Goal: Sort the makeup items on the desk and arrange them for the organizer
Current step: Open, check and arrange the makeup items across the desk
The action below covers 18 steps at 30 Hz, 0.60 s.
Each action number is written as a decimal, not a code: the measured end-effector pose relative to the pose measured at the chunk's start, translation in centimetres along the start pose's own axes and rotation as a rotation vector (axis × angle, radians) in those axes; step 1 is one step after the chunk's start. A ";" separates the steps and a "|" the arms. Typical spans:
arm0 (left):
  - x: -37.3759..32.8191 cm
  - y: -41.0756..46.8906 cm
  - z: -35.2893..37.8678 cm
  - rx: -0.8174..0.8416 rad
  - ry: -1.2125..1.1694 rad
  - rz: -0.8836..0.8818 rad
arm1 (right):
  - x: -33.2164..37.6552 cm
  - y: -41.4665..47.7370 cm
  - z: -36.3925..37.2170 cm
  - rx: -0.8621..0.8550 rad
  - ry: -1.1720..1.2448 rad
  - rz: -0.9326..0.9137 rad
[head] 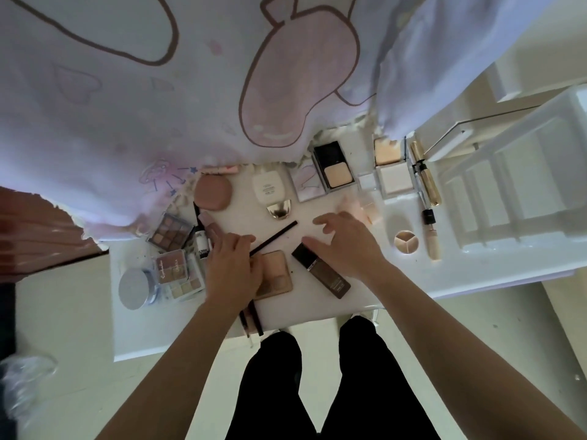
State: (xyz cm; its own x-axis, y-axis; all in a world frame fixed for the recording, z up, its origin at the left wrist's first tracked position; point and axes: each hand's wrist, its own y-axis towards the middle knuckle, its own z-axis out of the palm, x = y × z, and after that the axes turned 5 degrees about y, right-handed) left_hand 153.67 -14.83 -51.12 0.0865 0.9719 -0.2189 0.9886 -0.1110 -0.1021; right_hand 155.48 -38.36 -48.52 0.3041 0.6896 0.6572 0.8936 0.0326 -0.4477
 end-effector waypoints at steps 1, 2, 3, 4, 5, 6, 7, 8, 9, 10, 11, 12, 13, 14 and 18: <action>0.9 -0.4 0.1 0.028 0.051 0.021 | 0.5 -0.2 0.8 0.093 -0.060 0.009; 1.6 -0.6 0.3 0.049 0.088 0.033 | 0.9 -0.4 1.7 0.162 -0.125 0.012; 2.2 -0.4 0.4 0.056 0.114 0.046 | 1.0 -0.6 2.5 0.190 -0.176 0.007; 2.7 -0.2 0.5 0.063 0.140 0.052 | 1.0 -0.7 3.1 0.178 -0.198 0.002; 3.2 0.2 0.6 0.076 0.174 0.058 | 1.0 -0.8 3.6 0.142 -0.193 0.006; 3.7 0.6 0.6 0.086 0.213 0.060 | 1.0 -0.9 3.9 0.092 -0.172 0.023; 4.2 0.8 0.7 0.080 0.245 0.067 | 1.0 -0.8 4.1 0.043 -0.150 0.049; 4.8 0.9 0.8 0.061 0.260 0.082 | 1.0 -0.8 4.3 -0.002 -0.133 0.072; 5.3 0.8 0.9 0.039 0.258 0.103 | 1.2 -0.7 4.4 -0.045 -0.121 0.090; 5.7 0.8 0.8 0.027 0.241 0.125 | 1.3 -0.6 4.5 -0.090 -0.116 0.103; 6.1 0.8 0.7 0.013 0.216 0.146 | 1.4 -0.5 4.6 -0.126 -0.123 0.113; 6.5 0.8 0.7 -0.004 0.186 0.165 | 1.4 -0.4 4.8 -0.150 -0.136 0.117; 7.0 0.7 0.6 -0.035 0.159 0.186 | 1.5 -0.2 5.0 -0.170 -0.152 0.118; 7.6 0.6 0.7 -0.071 0.135 0.199 | 1.7 -0.1 5.3 -0.192 -0.165 0.114; 9.4 0.5 1.0 -0.178 0.056 0.217 | 2.5 0.1 7.1 -0.333 -0.385 -0.075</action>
State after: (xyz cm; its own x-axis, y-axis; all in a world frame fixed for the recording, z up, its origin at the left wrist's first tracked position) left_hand 154.84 -5.90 -54.16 0.3000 0.9400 -0.1626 0.9520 -0.2841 0.1140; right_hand 153.97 -31.52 -51.19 0.1471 0.9129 0.3808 0.9841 -0.0964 -0.1492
